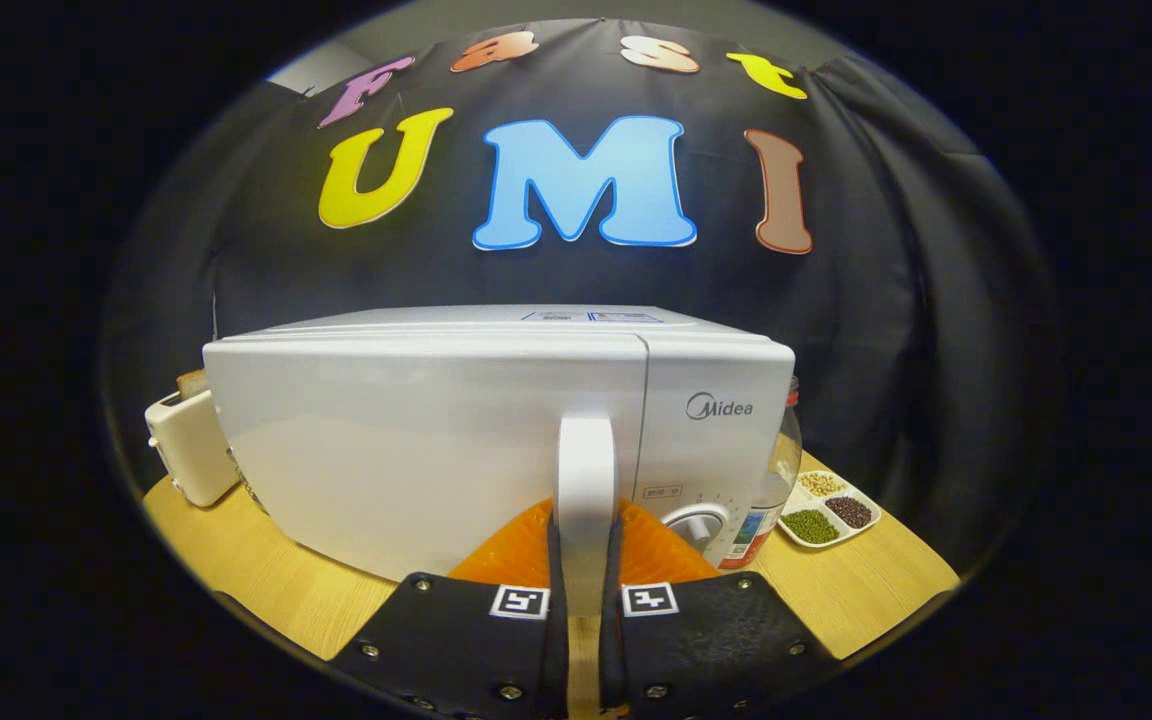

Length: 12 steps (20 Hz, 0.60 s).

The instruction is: Open the microwave, put the food inside, and close the microwave door.

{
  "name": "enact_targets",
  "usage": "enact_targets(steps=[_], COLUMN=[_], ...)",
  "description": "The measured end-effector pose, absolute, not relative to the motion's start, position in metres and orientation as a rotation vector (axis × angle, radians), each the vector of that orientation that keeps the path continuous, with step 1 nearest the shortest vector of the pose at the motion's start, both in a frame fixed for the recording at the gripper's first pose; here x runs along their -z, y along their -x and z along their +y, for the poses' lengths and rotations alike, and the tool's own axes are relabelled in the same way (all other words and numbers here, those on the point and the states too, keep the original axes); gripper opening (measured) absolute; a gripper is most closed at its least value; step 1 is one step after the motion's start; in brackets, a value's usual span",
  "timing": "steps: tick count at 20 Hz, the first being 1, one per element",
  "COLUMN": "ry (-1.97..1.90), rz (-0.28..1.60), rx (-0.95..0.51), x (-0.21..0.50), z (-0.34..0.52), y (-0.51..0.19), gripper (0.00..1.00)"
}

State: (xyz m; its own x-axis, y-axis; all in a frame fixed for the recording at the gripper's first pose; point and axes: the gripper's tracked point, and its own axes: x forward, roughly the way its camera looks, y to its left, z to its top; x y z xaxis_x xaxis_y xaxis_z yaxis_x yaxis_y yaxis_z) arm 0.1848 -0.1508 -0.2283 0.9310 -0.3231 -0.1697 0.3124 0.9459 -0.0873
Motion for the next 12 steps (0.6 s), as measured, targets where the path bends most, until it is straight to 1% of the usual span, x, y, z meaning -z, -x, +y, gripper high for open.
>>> enact_targets(steps=[5, 7, 10, 12], ry=[0.023, 0.013, 0.069, 0.017], rz=[0.192, 0.188, 0.164, 0.196], rx=[0.253, 0.255, 0.226, 0.185], x=[0.228, 0.228, 0.228, 0.234], z=[-0.148, -0.148, -0.136, -0.124], y=[-0.184, -0.181, -0.166, -0.143], gripper=[0.12, 0.12, 0.12, 0.12])
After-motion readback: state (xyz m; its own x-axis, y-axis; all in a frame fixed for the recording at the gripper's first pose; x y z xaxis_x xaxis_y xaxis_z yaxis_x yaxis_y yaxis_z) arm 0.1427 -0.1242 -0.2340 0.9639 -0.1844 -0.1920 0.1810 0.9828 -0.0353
